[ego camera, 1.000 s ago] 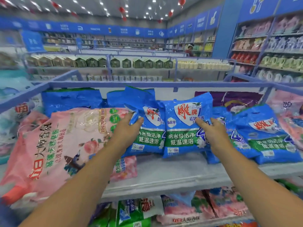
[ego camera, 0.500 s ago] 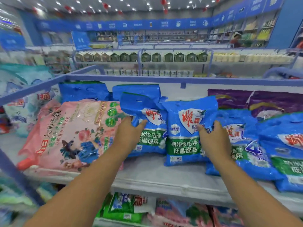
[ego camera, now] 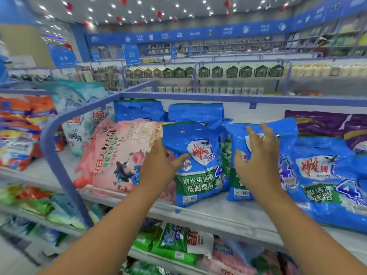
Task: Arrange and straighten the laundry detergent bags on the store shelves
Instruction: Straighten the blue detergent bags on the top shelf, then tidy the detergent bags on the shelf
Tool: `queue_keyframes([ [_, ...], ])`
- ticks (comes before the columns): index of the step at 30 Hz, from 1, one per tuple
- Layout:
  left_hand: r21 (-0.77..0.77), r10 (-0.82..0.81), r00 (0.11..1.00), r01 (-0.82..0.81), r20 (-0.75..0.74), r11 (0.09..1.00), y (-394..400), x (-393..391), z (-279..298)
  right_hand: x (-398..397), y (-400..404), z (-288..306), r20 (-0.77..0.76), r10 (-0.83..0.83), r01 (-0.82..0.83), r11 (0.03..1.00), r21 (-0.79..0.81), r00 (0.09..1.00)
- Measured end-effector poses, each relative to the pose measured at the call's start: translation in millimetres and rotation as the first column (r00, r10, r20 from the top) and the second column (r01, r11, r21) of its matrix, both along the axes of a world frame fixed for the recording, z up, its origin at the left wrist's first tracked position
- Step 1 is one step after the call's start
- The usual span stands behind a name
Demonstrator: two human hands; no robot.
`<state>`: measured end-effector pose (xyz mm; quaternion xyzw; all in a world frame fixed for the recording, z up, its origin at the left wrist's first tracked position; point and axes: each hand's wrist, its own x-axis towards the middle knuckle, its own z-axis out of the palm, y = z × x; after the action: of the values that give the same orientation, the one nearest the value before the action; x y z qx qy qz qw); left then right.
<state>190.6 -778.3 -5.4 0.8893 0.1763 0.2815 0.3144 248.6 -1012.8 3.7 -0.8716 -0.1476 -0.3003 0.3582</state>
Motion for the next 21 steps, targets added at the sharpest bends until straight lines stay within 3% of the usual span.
queue_keyframes([
  [4, 0.053, -0.019, 1.0, 0.02, -0.024, 0.998, 43, -14, 8, -32, 60, 13, -0.05, 0.267, -0.268, 0.963, 0.0, 0.962],
  [8, 0.077, 0.071, 0.997, -0.07, -0.005, 0.995, 110, -36, 1, -47, 126, 19, -0.099, 0.437, -0.447, 0.881, -0.152, 0.894],
  [12, 0.094, 0.156, 0.979, -0.144, -0.129, 0.985, 172, -59, -12, -49, 179, 25, -0.16, 0.394, -0.424, 0.867, -0.261, 0.905],
  [16, 0.003, 0.128, 0.983, -0.129, -0.13, 0.992, 199, -70, -19, -48, 219, 39, 0.014, 0.407, -0.384, 0.872, -0.305, 0.913],
  [19, -0.095, 0.091, 0.988, -0.103, -0.125, 0.99, 201, -72, -22, -44, 254, 55, -0.131, 0.411, -0.431, 0.833, -0.348, 0.902],
  [21, -0.157, 0.1, 0.986, -0.12, -0.13, 0.98, 197, -71, -17, -30, 263, 65, -0.252, 0.29, -0.377, 0.808, -0.452, 0.923],
])
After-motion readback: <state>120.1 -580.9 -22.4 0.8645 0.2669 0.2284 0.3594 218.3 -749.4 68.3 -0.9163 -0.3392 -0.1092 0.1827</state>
